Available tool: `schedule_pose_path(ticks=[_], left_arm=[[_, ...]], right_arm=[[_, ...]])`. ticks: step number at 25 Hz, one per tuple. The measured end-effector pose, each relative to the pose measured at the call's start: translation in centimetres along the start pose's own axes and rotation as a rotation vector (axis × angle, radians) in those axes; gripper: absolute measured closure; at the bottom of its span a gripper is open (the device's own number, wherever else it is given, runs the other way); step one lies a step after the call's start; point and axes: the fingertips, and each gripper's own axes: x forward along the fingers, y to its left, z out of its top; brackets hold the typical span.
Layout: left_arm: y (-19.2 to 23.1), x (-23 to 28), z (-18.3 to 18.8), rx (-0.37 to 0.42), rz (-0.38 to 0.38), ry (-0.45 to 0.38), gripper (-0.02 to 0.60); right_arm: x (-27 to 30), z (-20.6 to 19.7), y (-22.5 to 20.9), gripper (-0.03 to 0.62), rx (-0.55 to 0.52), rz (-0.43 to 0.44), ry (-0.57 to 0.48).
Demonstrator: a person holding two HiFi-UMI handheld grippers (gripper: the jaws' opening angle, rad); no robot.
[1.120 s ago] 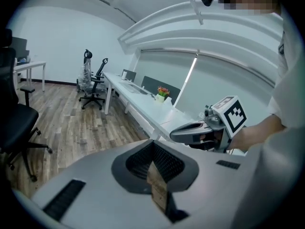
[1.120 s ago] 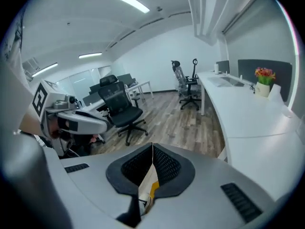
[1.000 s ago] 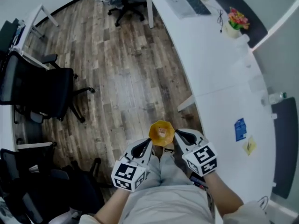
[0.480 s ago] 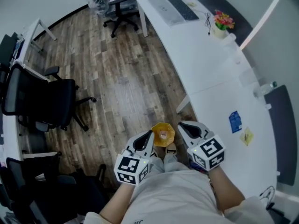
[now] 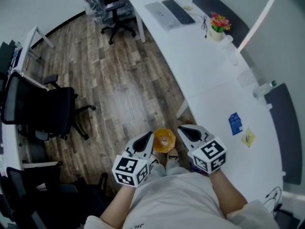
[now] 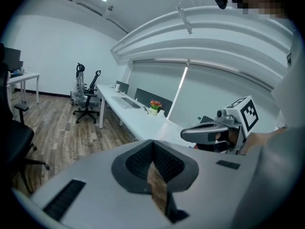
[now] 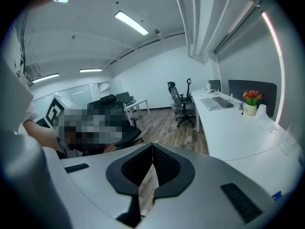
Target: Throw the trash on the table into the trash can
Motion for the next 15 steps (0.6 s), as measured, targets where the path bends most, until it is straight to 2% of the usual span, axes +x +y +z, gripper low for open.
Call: schedule_pose_path(ticks=[4, 12, 15], left_arm=[[-0.3, 0.3, -0.5, -0.042, 0.006, 0.013, 0.581], [-1.4, 0.1, -0.1, 0.068, 0.017, 0.010, 0.580], [-1.9, -0.1, 0.0, 0.074, 0.002, 0.001, 0.580]], right_arm=[[-0.3, -0.1, -0.4, 0.562, 0.004, 0.004, -0.002], [-0.7, -0.4, -0.1, 0.562, 0.007, 0.017, -0.007], [-0.8, -0.7, -0.1, 0.562, 0.010, 0.020, -0.005]])
